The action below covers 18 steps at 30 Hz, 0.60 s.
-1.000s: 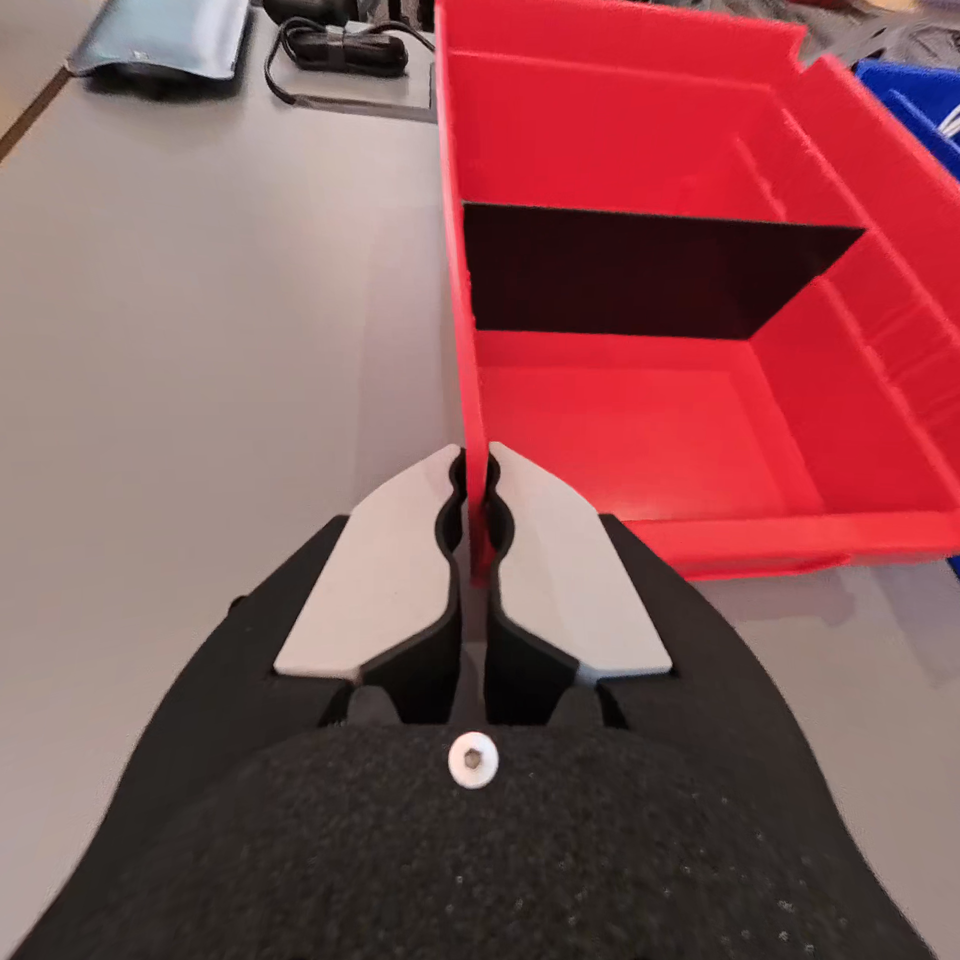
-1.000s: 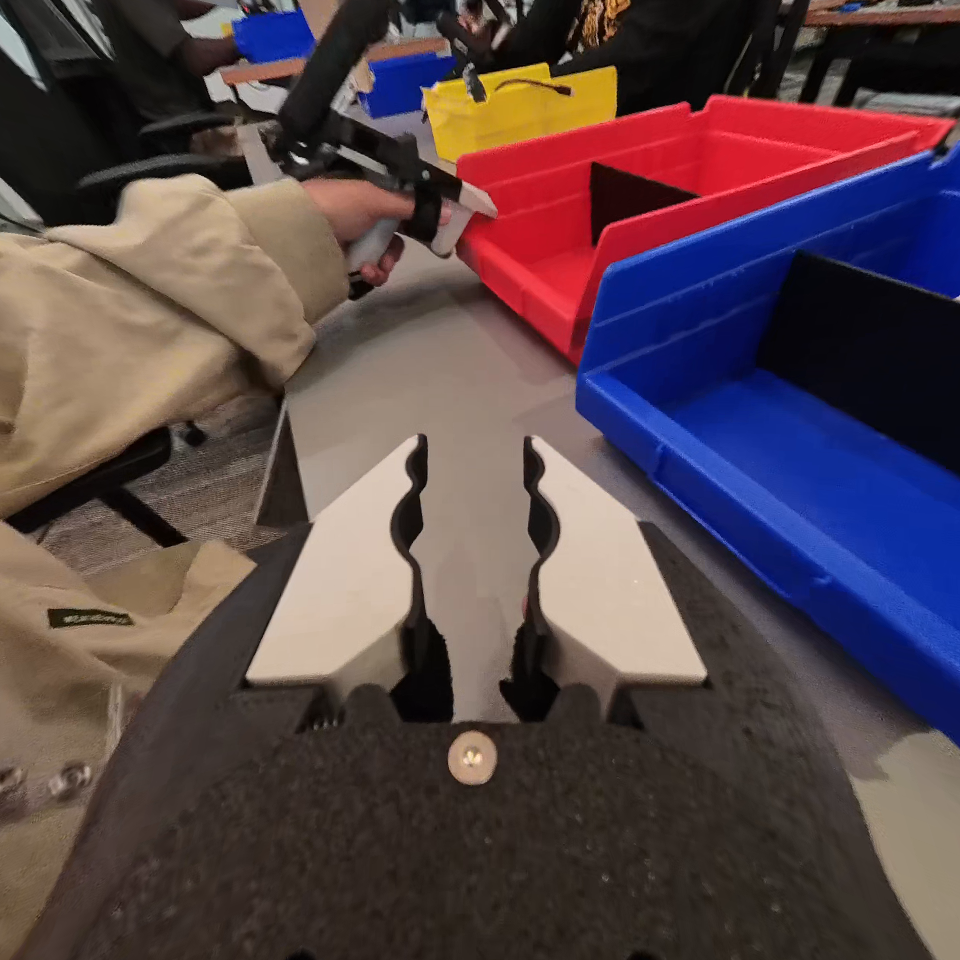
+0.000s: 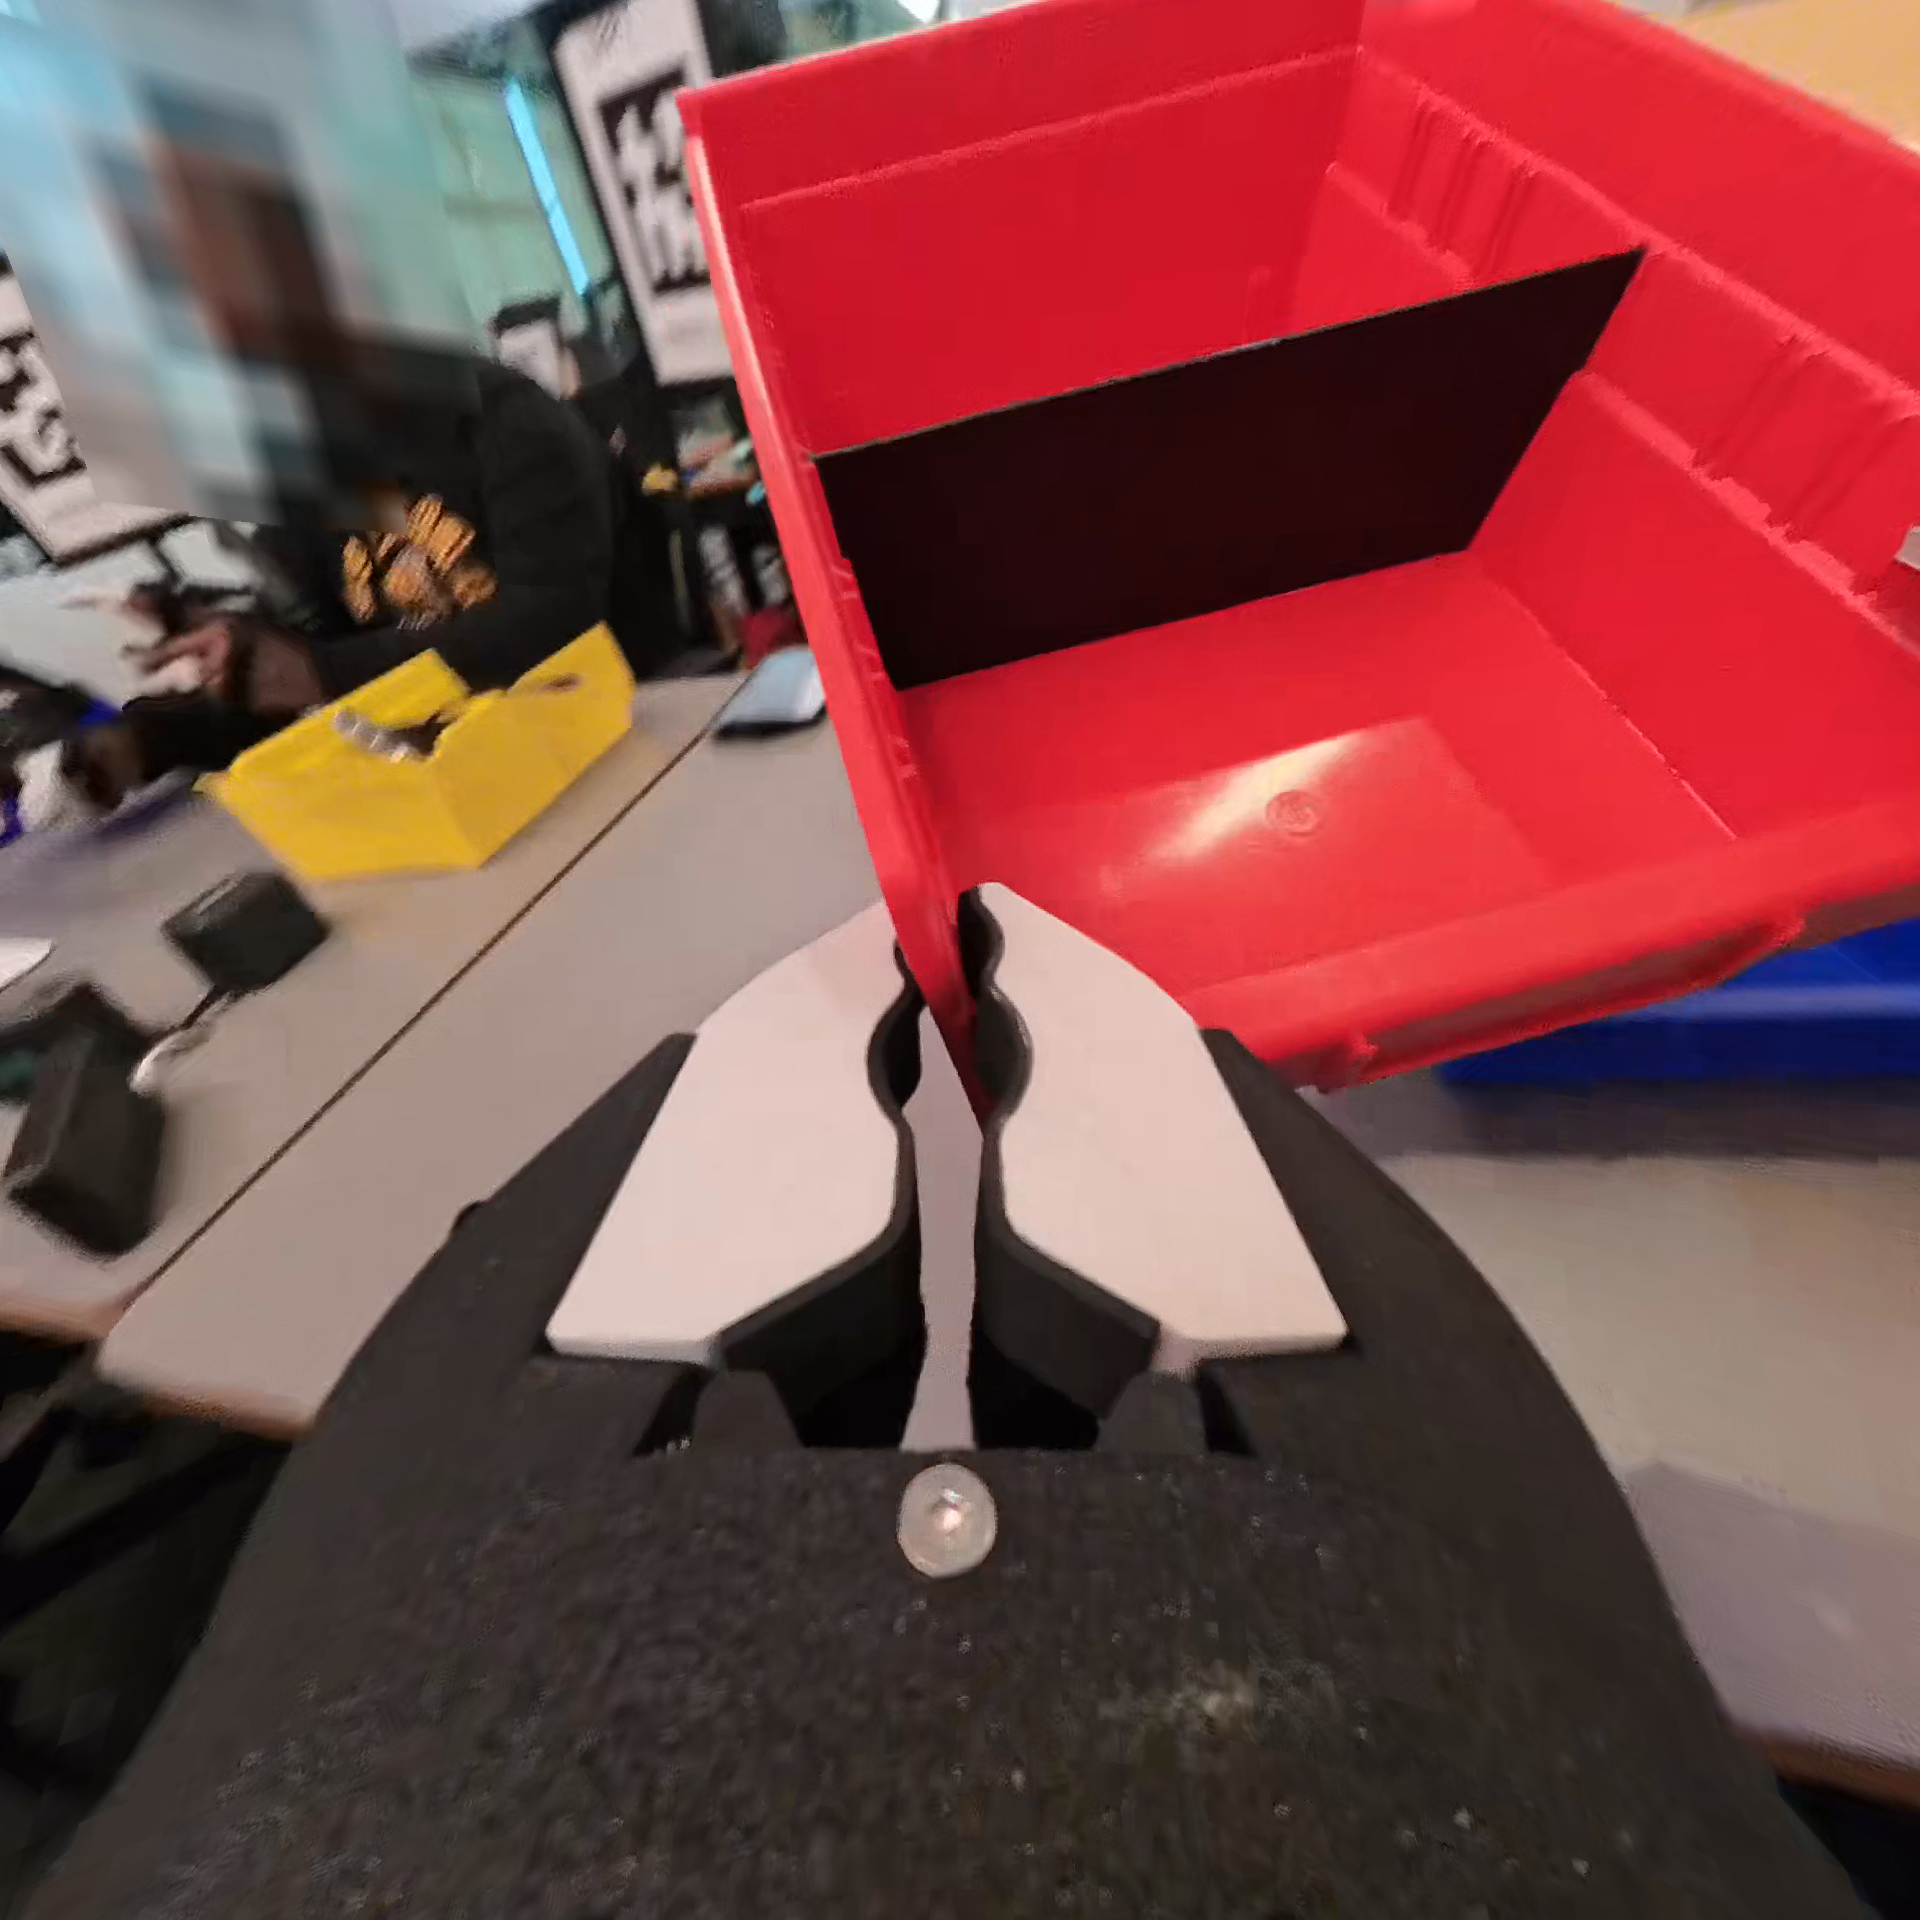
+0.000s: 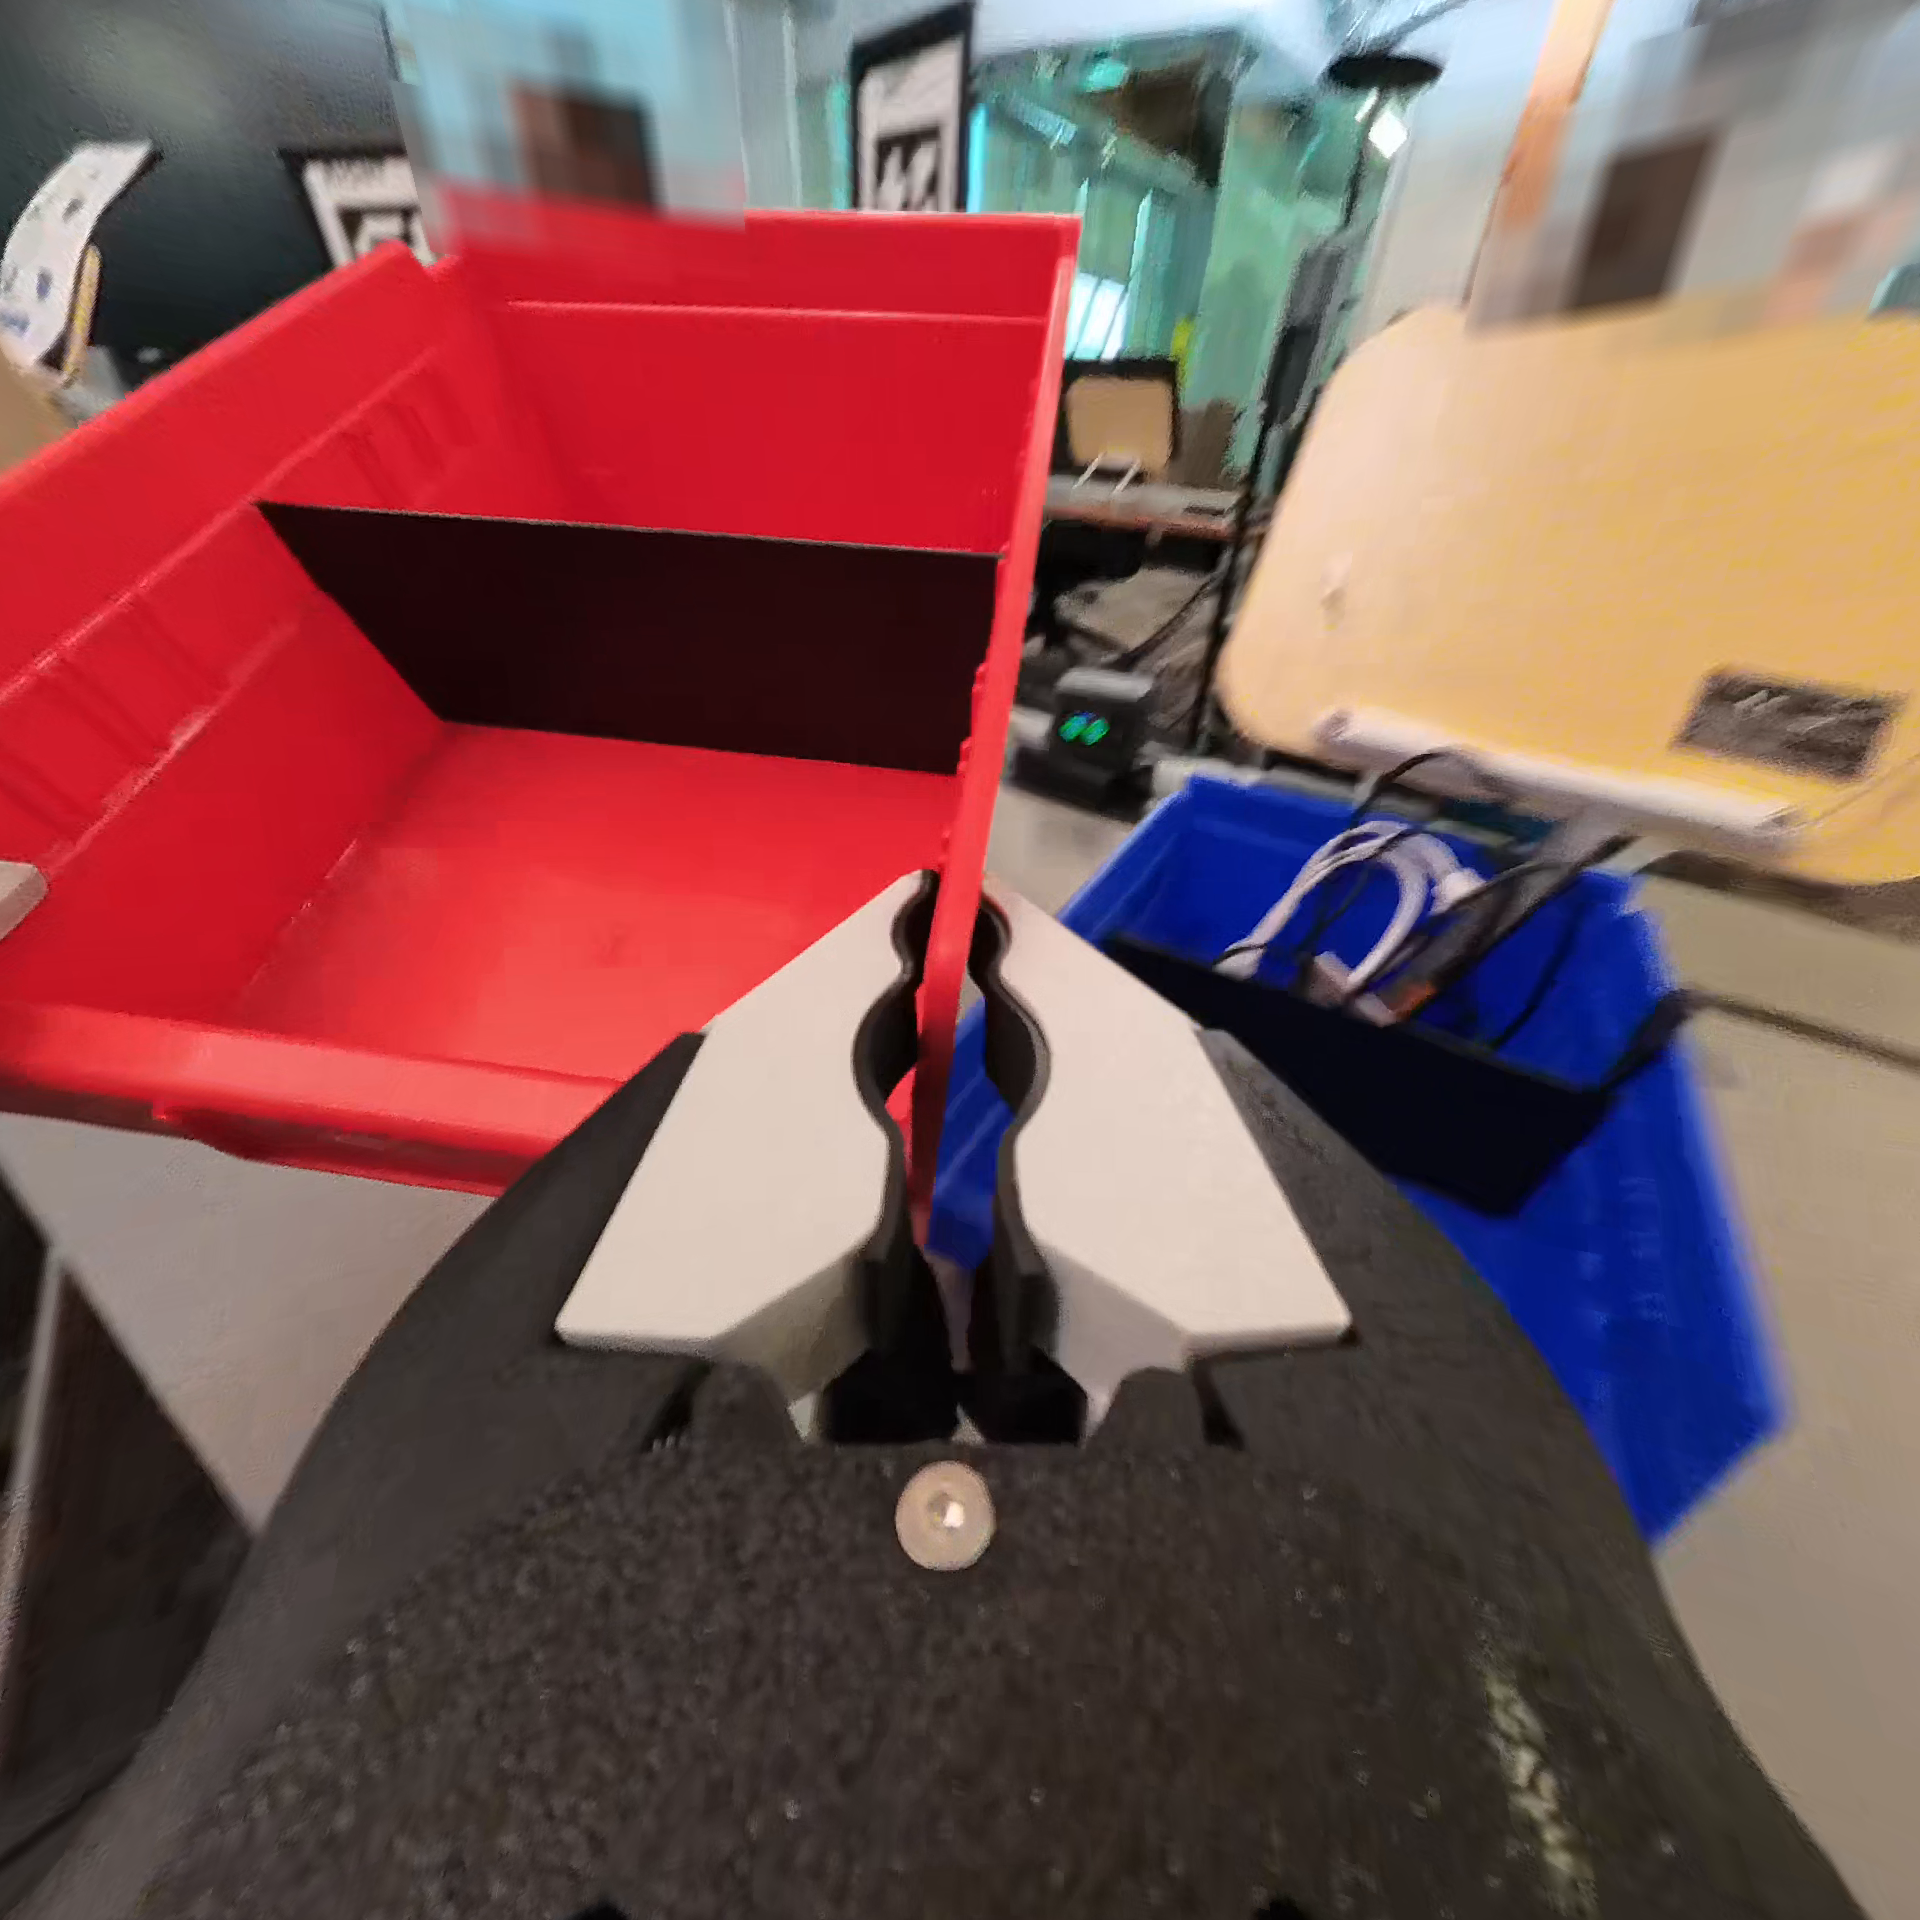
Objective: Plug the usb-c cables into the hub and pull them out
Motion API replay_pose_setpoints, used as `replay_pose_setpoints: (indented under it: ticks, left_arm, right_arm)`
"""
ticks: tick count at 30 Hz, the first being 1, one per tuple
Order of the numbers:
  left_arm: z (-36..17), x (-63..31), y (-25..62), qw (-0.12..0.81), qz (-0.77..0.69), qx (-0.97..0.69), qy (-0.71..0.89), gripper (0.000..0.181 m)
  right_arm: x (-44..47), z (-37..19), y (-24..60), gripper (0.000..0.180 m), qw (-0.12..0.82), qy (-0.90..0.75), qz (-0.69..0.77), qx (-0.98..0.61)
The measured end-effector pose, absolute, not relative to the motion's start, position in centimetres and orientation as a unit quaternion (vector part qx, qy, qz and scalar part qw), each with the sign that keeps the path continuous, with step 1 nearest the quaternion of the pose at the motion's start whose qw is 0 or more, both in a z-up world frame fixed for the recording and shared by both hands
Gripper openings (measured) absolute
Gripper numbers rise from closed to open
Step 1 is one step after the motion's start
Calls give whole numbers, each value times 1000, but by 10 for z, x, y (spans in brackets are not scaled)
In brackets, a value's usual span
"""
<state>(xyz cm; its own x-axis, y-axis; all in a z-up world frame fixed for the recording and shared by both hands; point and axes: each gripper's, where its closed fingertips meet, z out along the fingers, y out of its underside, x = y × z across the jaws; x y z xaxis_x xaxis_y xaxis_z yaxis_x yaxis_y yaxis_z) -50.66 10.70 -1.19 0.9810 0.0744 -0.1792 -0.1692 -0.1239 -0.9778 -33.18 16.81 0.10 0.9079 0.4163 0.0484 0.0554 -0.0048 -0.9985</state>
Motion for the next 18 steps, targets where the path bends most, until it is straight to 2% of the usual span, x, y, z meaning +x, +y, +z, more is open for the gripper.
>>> replay_pose_setpoints:
  ticks: [4,8,13,18]
  left_arm:
    - [20,-423,149,697,41,-708,109,5]
    - [30,-304,186,691,-16,-694,203,5]
    - [-2,-149,211,646,-89,-709,269,6]
    - [-82,-46,218,573,-96,-741,337,8]
  right_arm:
    - [-245,46,173,4,733,-118,59,-668]
    - [-126,56,174,4,733,-42,-11,-679]
    - [28,18,173,4,684,35,-59,-727]
    - [137,-59,180,4,606,55,-64,-791]
